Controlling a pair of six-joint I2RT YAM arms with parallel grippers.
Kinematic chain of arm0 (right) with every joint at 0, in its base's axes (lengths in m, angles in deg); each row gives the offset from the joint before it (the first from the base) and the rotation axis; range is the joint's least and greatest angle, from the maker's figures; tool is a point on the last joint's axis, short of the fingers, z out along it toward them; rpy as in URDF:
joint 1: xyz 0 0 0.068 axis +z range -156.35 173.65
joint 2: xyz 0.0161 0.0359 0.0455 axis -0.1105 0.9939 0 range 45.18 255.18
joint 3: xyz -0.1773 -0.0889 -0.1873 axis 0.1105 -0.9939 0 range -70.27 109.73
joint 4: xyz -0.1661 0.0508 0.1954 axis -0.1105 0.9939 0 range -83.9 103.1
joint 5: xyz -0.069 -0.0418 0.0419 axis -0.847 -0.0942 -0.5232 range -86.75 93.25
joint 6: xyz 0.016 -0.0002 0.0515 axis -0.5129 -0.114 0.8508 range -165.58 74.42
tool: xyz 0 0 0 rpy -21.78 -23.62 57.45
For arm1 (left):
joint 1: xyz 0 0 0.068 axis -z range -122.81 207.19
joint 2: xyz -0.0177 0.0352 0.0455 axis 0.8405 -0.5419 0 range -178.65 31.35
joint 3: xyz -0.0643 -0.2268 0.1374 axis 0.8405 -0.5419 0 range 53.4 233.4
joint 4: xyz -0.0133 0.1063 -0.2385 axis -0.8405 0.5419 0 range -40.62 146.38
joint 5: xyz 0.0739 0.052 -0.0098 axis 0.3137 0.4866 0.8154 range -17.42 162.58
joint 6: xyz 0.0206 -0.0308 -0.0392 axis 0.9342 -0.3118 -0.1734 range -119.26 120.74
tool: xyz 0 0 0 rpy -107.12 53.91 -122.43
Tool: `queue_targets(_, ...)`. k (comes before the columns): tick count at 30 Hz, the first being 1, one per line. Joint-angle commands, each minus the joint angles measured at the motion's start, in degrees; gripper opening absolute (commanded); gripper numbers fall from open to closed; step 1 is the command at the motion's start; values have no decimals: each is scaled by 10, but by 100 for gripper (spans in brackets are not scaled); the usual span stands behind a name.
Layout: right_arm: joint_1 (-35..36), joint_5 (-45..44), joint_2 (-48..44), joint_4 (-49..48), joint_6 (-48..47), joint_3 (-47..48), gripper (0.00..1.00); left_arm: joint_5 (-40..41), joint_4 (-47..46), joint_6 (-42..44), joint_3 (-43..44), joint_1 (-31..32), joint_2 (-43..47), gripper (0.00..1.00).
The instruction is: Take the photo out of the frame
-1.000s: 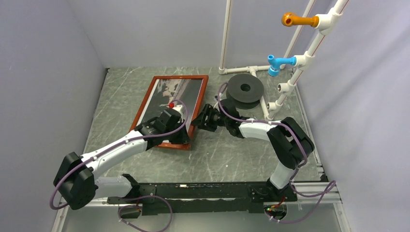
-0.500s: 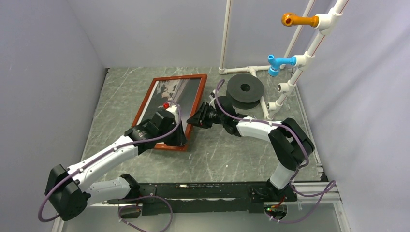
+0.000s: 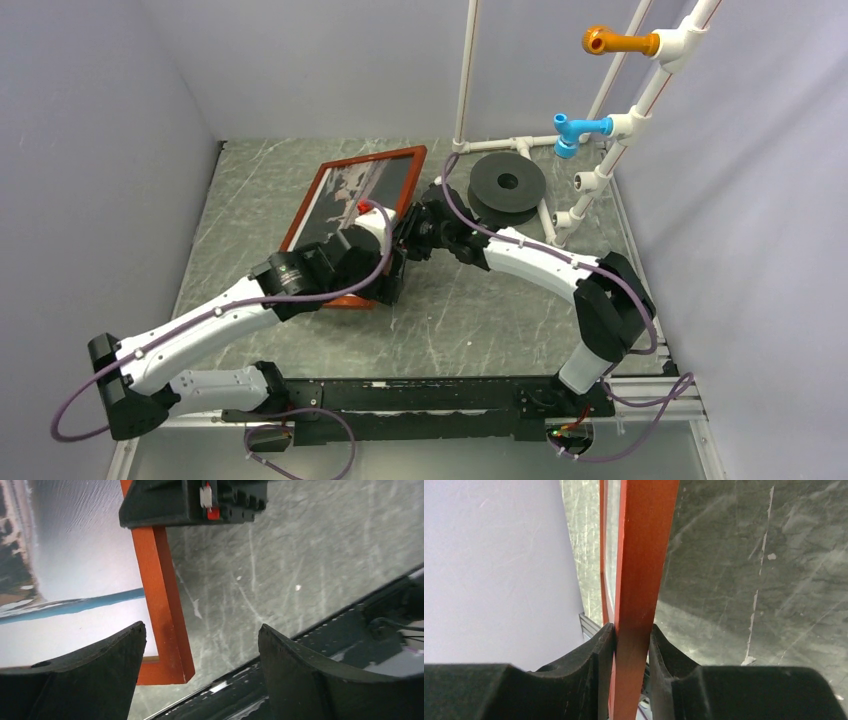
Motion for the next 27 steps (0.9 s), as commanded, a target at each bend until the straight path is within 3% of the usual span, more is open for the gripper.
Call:
queue_targets(1, 4, -44, -32, 77, 33, 55, 0, 187, 78, 16, 26, 70, -29, 85)
queue_targets(14, 20, -79, -73, 122, 79, 68, 0, 388, 71, 10, -7, 199, -103, 85)
queue_targets(27, 29, -110, -106, 123, 87, 42, 0, 512, 170, -43, 31, 211, -201, 50)
